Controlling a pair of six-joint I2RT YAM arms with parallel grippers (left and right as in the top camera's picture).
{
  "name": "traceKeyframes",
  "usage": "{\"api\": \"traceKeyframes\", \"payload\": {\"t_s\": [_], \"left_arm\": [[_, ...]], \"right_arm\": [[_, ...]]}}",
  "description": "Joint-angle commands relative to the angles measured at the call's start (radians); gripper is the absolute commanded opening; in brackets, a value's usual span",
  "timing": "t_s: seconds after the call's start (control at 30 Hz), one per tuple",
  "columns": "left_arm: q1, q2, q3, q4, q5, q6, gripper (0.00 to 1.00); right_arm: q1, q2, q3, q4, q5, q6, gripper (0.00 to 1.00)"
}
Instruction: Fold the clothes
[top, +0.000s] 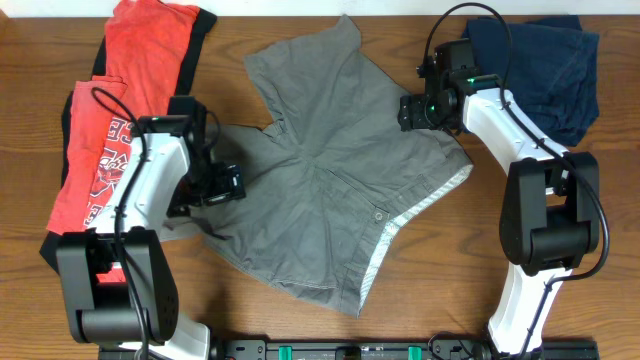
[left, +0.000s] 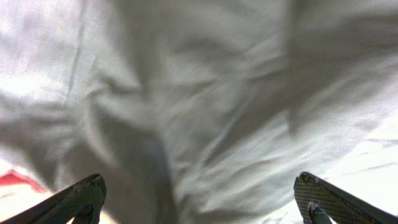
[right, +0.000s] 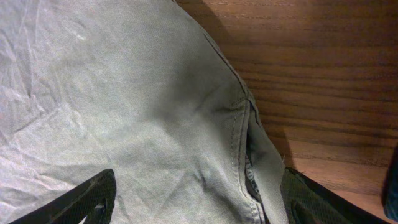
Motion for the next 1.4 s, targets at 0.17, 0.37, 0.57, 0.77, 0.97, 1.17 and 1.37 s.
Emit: {"api": "traceKeyframes", "payload": {"t_s": [0.17,0.37,0.57,0.77,0.97,1.17,1.37], "left_arm": [[-0.066,-0.004,0.099,0.368,0.006,0.098,0.98],[-0.069,0.104,0.101,0.702,0.006,0.097,0.98],[-0.077,0.296,0.203,0.862,0.034,0.035,0.98],[-0.105,0.48,0.414,0.827,0.04,0.032,0.98],[-0.129,0.552,0.493,0.831,0.039,0.032,0.98],[-0.142,0.586,0.493,0.804,0.01,0.032,0.98],[-0.156,0.59,0.493,0.774,-0.068,0.033,0.88]], "right_arm": [[0.009,0.011,0.018,-0.005,-0.024,0.016,0.83],[0.009,0.011,0.018,-0.007,-0.024,0.015,0.83],[0.009,0.011,0.018,-0.008,-0.024,0.015,0.83],[0.009,0.011,0.018,-0.015,-0.024,0.015,0.82],[0.009,0.011,0.018,-0.03,-0.024,0.015,0.83],[0.009,0.011,0.018,-0.027,-0.024,0.015,0.83],[0.009,0.011,0.018,-0.026,-0.024,0.015,0.84]]}}
